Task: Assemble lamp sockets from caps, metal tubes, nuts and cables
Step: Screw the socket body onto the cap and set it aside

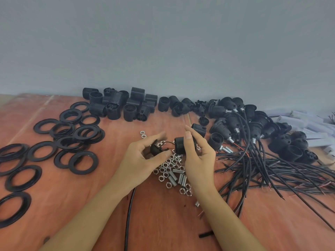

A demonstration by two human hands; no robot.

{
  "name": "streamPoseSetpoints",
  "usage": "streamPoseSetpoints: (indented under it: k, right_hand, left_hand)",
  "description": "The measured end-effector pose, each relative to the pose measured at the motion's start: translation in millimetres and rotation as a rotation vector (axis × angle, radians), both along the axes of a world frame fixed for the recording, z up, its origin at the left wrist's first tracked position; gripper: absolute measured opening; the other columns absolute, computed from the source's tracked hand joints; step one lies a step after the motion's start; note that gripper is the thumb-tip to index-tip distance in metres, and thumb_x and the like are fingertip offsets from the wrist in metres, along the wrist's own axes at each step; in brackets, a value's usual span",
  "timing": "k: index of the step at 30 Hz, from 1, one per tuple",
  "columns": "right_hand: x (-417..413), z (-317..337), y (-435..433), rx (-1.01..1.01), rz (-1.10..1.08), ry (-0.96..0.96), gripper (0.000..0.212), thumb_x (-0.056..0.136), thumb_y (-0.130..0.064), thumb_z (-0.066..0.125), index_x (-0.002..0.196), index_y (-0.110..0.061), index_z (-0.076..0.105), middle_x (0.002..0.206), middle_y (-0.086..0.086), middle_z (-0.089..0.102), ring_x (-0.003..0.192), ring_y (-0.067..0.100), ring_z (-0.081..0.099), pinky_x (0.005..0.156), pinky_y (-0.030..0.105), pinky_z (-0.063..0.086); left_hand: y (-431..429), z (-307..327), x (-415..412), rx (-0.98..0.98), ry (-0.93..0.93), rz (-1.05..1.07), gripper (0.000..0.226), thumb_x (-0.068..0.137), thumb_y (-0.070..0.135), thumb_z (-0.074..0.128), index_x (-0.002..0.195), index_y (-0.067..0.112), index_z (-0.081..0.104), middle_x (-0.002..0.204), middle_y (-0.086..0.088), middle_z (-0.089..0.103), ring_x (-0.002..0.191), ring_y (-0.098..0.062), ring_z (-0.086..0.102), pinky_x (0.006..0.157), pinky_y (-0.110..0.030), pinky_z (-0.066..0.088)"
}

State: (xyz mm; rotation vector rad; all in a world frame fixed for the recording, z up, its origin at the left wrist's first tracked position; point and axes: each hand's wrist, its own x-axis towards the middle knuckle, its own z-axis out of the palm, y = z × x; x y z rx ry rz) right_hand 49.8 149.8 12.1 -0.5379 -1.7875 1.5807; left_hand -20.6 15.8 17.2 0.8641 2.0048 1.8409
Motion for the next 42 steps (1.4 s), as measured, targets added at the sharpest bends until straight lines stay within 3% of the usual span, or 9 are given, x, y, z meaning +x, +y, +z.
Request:
streamPoseSetpoints:
  k: [6, 10, 17, 25, 30, 32, 35, 38, 42]
  right_hand:
    - [1.1, 0.7, 1.8, -0.055, 0.039, 0.047, 0.021, 0.096, -0.034, 0.060, 0.114, -0.036, 0.071, 0.110, 0.007, 0.070, 0.107, 0.020, 0.067, 0.096, 0.047, 0.052]
    - [2.5, 3.8, 2.3, -0.070, 0.061, 0.080, 0.022, 0.092, -0.036, 0.062, 0.111, -0.037, 0.072, 0.104, 0.018, 0.070, 0.105, 0.033, 0.067, 0.097, 0.052, 0.051]
    - [5.5, 4.4, -4.6, 0.018, 0.105, 0.124, 0.029, 0.092, -0.029, 0.062, 0.119, -0.025, 0.069, 0.104, -0.007, 0.072, 0.104, 0.012, 0.067, 0.089, 0.030, 0.054]
    - [6.9, 5.8, -4.8, 0.114, 0.112, 0.195, 0.030, 0.094, -0.022, 0.054, 0.120, -0.015, 0.066, 0.108, 0.007, 0.070, 0.103, 0.021, 0.066, 0.091, 0.042, 0.054]
    - [8.0, 6.0, -4.1, 0.189, 0.122, 0.242, 0.028, 0.097, -0.021, 0.051, 0.120, -0.015, 0.065, 0.112, 0.009, 0.066, 0.106, 0.021, 0.064, 0.091, 0.033, 0.051]
    - [7.7, 5.6, -3.8, 0.195, 0.127, 0.235, 0.028, 0.097, -0.020, 0.051, 0.121, -0.014, 0.064, 0.113, 0.010, 0.066, 0.108, 0.023, 0.063, 0.093, 0.039, 0.051]
    - [8.0, 6.2, -2.8, 0.208, 0.151, 0.228, 0.032, 0.098, -0.027, 0.049, 0.125, -0.014, 0.062, 0.115, 0.010, 0.065, 0.109, 0.026, 0.061, 0.094, 0.044, 0.051]
    - [8.6, 6.7, -2.1, 0.241, 0.184, 0.231, 0.038, 0.098, -0.030, 0.043, 0.129, -0.015, 0.059, 0.117, 0.007, 0.064, 0.112, 0.022, 0.060, 0.096, 0.038, 0.048]
    - [8.2, 4.6, 0.7, 0.280, 0.208, 0.232, 0.039, 0.101, -0.025, 0.039, 0.133, -0.009, 0.056, 0.122, 0.005, 0.063, 0.113, 0.020, 0.059, 0.097, 0.036, 0.047]
  left_hand:
    - [0.5, 2.5, 3.6, -0.114, 0.110, -0.106, 0.066, 0.082, 0.041, 0.063, 0.143, 0.027, 0.040, 0.112, 0.037, 0.062, 0.109, 0.011, 0.058, 0.092, -0.008, 0.043]
    - [1.2, 0.9, 6.8, -0.149, 0.171, -0.117, 0.070, 0.081, 0.046, 0.062, 0.145, 0.028, 0.039, 0.126, 0.025, 0.058, 0.122, 0.006, 0.051, 0.104, -0.017, 0.040]
    - [3.8, -0.3, 10.3, -0.141, 0.205, -0.123, 0.066, 0.084, 0.042, 0.061, 0.145, 0.025, 0.042, 0.122, 0.014, 0.056, 0.116, 0.003, 0.053, 0.098, -0.011, 0.038]
    - [3.5, 2.1, 9.2, -0.126, 0.131, -0.210, 0.054, 0.090, 0.026, 0.058, 0.132, 0.050, 0.033, 0.121, 0.042, 0.055, 0.120, 0.012, 0.050, 0.097, -0.005, 0.036]
    - [1.7, 3.1, 9.4, -0.139, 0.113, -0.233, 0.077, 0.083, 0.042, 0.061, 0.149, 0.028, 0.023, 0.147, 0.019, 0.040, 0.132, 0.012, 0.037, 0.111, -0.014, 0.031]
    - [1.1, 4.3, 8.8, -0.126, 0.125, -0.225, 0.081, 0.081, 0.043, 0.061, 0.150, 0.025, 0.023, 0.145, 0.026, 0.035, 0.130, 0.019, 0.032, 0.111, -0.011, 0.029]
    - [1.9, 5.8, 9.6, -0.111, 0.136, -0.252, 0.067, 0.091, 0.037, 0.061, 0.147, 0.029, 0.028, 0.148, 0.022, 0.040, 0.136, 0.007, 0.036, 0.114, -0.023, 0.032]
    - [2.2, 8.4, 11.4, -0.086, 0.145, -0.296, 0.056, 0.094, 0.023, 0.059, 0.143, 0.033, 0.034, 0.141, 0.024, 0.050, 0.133, 0.000, 0.044, 0.108, -0.017, 0.037]
    - [0.1, 7.0, 9.6, -0.074, 0.092, -0.287, 0.071, 0.089, 0.030, 0.058, 0.152, 0.018, 0.027, 0.147, -0.005, 0.048, 0.138, -0.020, 0.040, 0.115, -0.035, 0.034]
